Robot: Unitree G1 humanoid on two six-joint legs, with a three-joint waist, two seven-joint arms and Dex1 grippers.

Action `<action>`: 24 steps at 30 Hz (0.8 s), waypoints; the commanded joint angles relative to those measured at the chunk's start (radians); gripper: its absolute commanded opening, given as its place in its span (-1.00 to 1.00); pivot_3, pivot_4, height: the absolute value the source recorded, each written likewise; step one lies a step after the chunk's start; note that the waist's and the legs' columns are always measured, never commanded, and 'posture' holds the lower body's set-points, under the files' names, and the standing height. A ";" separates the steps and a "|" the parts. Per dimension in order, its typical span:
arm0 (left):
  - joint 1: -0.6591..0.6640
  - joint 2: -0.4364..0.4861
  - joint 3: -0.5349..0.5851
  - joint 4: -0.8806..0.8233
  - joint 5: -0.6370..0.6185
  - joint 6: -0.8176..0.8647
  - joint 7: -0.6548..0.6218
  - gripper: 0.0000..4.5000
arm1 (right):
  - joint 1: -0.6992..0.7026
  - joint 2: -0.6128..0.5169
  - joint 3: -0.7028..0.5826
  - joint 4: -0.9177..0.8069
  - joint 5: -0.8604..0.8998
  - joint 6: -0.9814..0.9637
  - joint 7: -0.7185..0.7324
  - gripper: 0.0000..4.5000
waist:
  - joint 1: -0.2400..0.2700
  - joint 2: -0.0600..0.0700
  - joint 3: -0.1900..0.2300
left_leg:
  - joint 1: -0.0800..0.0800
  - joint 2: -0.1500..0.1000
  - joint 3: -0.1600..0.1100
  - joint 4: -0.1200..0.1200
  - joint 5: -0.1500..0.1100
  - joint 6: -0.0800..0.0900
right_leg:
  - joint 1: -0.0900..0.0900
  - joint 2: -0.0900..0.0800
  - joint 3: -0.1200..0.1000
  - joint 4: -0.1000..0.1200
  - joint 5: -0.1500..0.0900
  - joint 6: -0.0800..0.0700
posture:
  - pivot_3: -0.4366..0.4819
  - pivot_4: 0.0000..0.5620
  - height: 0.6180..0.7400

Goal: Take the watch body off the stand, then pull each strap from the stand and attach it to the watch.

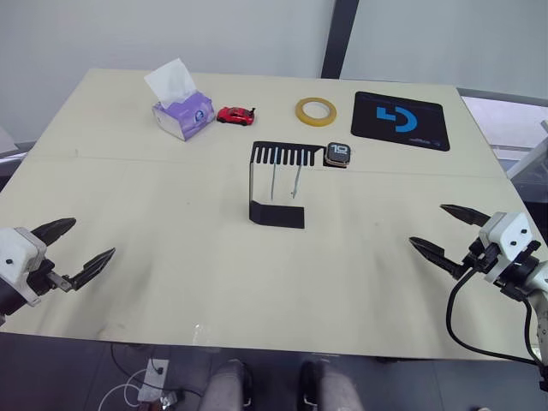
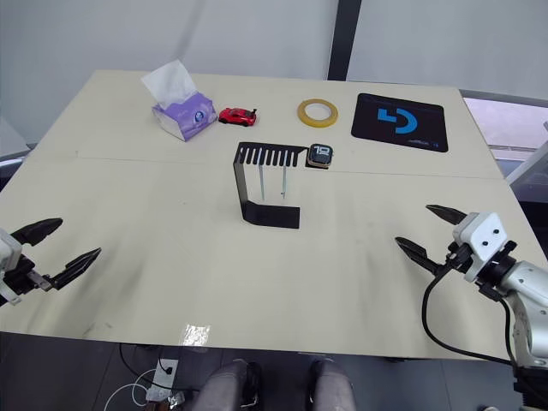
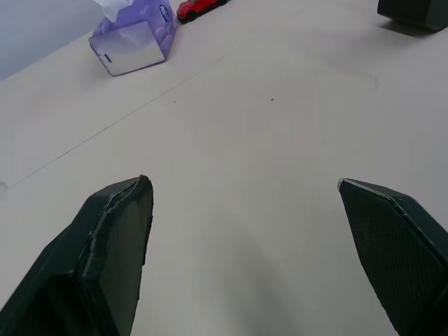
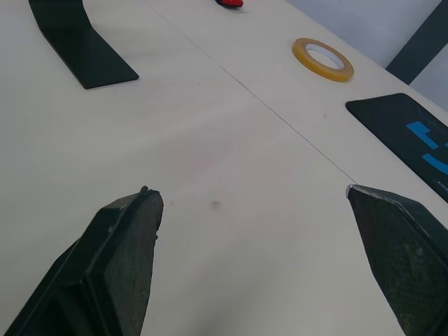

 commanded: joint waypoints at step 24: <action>-0.240 -0.053 -0.263 -0.417 -0.333 0.360 0.011 0.99 | -0.186 0.474 0.313 -0.932 0.195 0.720 -0.992 1.00 | -0.003 0.001 0.001 | -0.001 0.001 0.001 -0.001 0.002 -0.006 | -0.006 0.003 0.006 0.007 -0.001 -0.002 | -0.05 -0.47 1.00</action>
